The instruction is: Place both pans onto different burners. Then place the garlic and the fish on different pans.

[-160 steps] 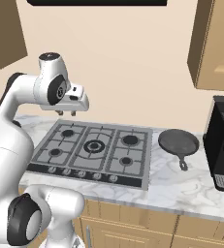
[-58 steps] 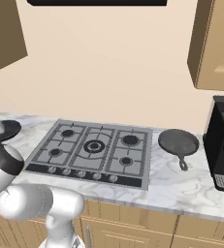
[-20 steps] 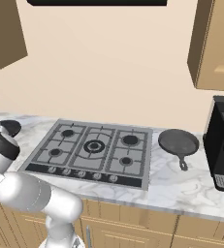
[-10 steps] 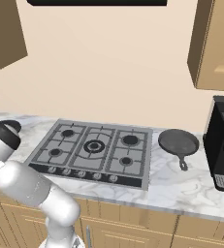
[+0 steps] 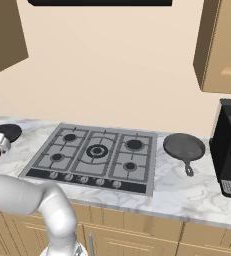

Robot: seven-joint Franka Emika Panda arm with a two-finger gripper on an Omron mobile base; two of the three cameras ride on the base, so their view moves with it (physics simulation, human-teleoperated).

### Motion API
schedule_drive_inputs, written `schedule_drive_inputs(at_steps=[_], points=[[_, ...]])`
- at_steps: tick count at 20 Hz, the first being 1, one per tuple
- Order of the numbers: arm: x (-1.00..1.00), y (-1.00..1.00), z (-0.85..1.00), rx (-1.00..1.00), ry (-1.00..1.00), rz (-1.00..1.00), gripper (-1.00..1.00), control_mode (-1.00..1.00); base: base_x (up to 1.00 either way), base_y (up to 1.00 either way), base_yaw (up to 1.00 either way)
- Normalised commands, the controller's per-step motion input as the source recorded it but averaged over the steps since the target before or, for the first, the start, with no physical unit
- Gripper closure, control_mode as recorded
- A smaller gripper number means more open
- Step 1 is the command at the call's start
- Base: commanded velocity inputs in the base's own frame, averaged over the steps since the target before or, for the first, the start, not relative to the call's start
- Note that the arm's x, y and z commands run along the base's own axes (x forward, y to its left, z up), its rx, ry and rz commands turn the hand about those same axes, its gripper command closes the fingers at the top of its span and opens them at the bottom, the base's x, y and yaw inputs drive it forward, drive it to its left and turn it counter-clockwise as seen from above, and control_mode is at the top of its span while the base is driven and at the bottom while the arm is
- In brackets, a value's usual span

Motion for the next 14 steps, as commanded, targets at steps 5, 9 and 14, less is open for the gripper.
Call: schedule_drive_inputs(at_steps=[5,9,14], points=[[0.27,0.11,-0.16,0.00,0.00,-0.01,-1.00,-1.00,0.00,0.00,0.00],[0.30,0.02,-0.20,0.00,0.00,0.00,-1.00,-1.00,0.00,0.00,0.00],[0.26,0.02,-0.37,0.00,0.05,0.00,-1.00,-1.00,0.00,0.00,0.00]])
